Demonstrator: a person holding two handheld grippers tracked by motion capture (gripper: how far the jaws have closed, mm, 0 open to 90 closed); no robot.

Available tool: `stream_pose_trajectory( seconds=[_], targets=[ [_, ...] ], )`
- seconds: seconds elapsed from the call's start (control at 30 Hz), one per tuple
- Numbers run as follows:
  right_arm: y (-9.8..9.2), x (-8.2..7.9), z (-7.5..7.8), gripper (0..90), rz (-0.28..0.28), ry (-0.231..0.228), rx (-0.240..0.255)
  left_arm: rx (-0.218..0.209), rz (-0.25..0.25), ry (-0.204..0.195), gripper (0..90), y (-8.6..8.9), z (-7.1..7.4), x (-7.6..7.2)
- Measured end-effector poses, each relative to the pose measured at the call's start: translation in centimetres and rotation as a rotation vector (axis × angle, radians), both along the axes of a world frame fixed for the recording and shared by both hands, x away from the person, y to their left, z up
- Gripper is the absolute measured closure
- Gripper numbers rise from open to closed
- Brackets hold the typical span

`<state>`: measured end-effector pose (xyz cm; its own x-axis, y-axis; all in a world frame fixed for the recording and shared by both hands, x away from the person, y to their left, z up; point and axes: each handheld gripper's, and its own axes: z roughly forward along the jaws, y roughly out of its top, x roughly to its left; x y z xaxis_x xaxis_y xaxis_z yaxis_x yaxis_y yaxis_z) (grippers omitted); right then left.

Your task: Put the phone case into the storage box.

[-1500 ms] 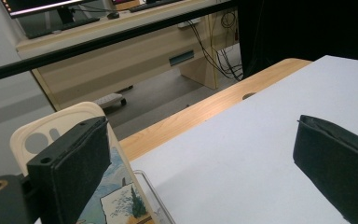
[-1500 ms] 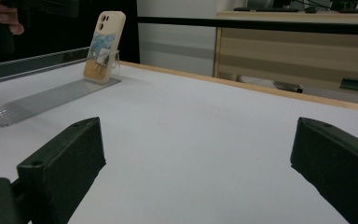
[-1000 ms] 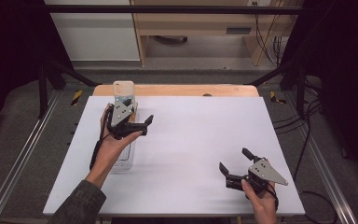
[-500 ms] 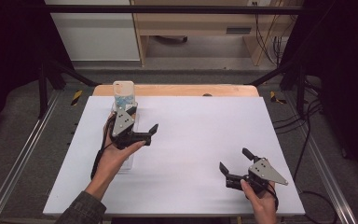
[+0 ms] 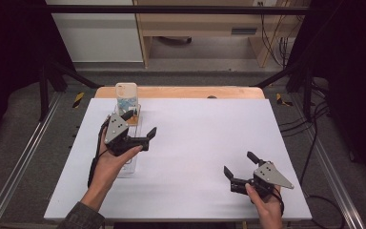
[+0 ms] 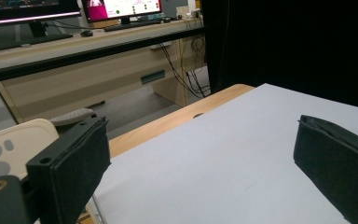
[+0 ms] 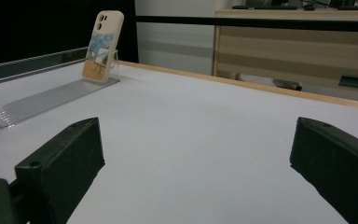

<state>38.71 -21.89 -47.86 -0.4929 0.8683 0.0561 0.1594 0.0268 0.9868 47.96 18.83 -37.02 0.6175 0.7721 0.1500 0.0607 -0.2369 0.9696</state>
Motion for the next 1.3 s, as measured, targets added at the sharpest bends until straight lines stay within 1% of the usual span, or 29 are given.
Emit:
stream_pose_trajectory(
  seconds=[0.07,0.13,0.27,0.57,0.73,0.83,1.03,1.3],
  targets=[
    [0.0,0.0,0.0,2.6,0.000,0.000,-0.002,-0.013,0.007,-0.003,3.1,0.5,0.1,-0.2],
    [0.0,0.0,0.0,2.6,0.000,0.002,-0.001,-0.032,0.014,0.007,3.0,1.1,0.2,-0.4],
    [0.0,0.0,0.0,2.4,0.000,0.000,0.000,-0.063,0.027,0.000,2.9,2.1,0.4,-0.9],
    [0.1,0.0,0.0,2.4,-0.001,0.003,-0.004,-0.093,0.047,-0.015,2.6,4.0,0.8,-1.9],
    [0.0,0.0,0.0,2.4,-0.003,0.002,-0.003,-0.102,0.062,-0.027,2.2,5.3,1.0,-2.5],
    [0.1,0.0,0.0,2.4,-0.001,0.002,-0.004,-0.123,0.073,-0.030,2.1,6.1,1.1,-2.8],
    [0.1,0.0,0.0,2.4,-0.002,0.001,-0.004,-0.149,0.093,-0.043,2.0,7.5,1.3,-3.3],
    [0.0,0.0,0.0,2.3,-0.004,0.003,-0.006,-0.162,0.118,-0.045,2.0,9.0,1.2,-3.9]
  ],
)
